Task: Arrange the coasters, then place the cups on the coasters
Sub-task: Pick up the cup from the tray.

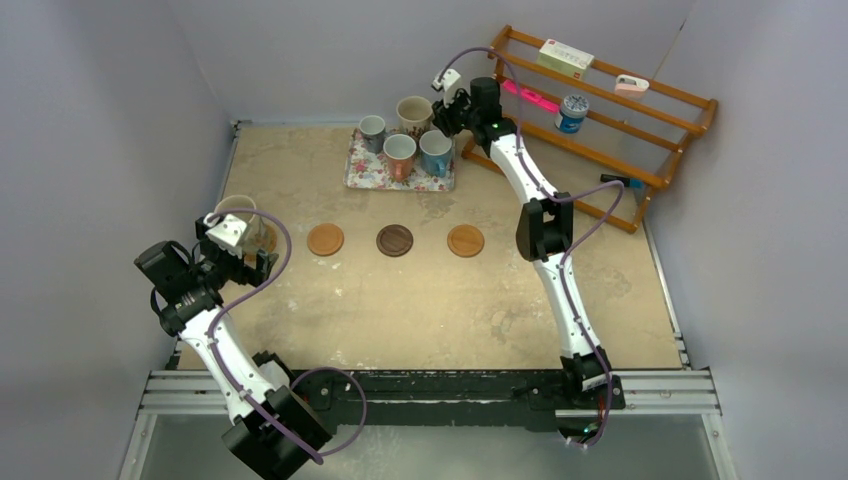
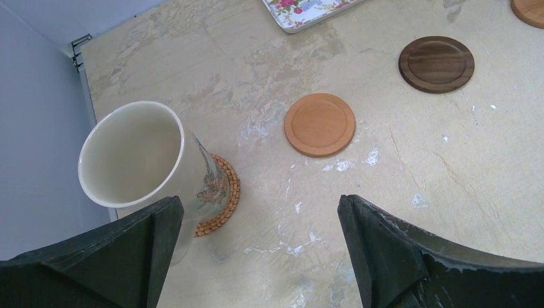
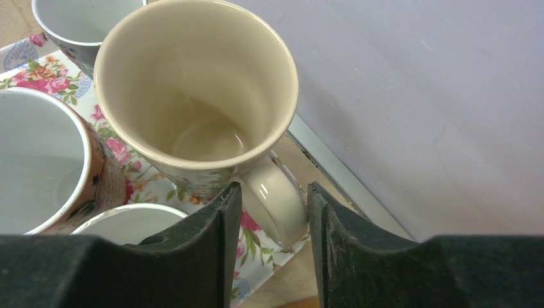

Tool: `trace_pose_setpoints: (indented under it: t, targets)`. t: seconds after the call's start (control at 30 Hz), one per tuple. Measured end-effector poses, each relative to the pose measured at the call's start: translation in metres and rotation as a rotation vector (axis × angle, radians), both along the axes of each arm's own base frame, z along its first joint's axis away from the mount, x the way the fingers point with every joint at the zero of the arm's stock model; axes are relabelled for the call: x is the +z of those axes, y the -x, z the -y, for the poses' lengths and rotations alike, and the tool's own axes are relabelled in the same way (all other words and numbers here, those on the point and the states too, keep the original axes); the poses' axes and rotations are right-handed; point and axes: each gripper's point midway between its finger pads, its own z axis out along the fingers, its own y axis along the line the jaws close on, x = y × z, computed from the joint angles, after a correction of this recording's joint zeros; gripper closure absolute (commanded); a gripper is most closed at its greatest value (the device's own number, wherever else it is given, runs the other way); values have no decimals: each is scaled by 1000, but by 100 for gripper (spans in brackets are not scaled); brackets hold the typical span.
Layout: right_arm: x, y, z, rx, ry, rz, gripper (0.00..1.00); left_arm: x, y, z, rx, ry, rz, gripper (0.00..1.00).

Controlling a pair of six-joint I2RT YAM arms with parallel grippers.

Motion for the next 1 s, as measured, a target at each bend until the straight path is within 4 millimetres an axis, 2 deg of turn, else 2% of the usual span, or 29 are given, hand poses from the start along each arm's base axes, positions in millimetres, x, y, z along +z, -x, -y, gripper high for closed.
trace_pose_setpoints:
  t: [0.17, 0.33, 0.47, 0.53, 0.7, 1.0]
  targets:
    - [0, 1, -1, 9, -3, -3, 58, 0, 0, 0, 0, 0, 0, 0]
    - [-2, 4, -3, 28, -5, -15, 69, 0, 0, 0, 0, -1, 0, 0]
    - [-3, 9, -6, 56, -12, -28, 68, 0, 0, 0, -1, -4, 1, 0]
    - [-4, 11, -8, 69, -14, -35, 66, 0, 0, 0, -2, -6, 2, 0]
    - [-4, 12, -8, 75, -16, -41, 51, -1, 0, 0, -3, -3, -1, 0]
    - [-3, 12, -7, 75, -18, -38, 49, -1, 1, 1, -4, -3, -2, 0]
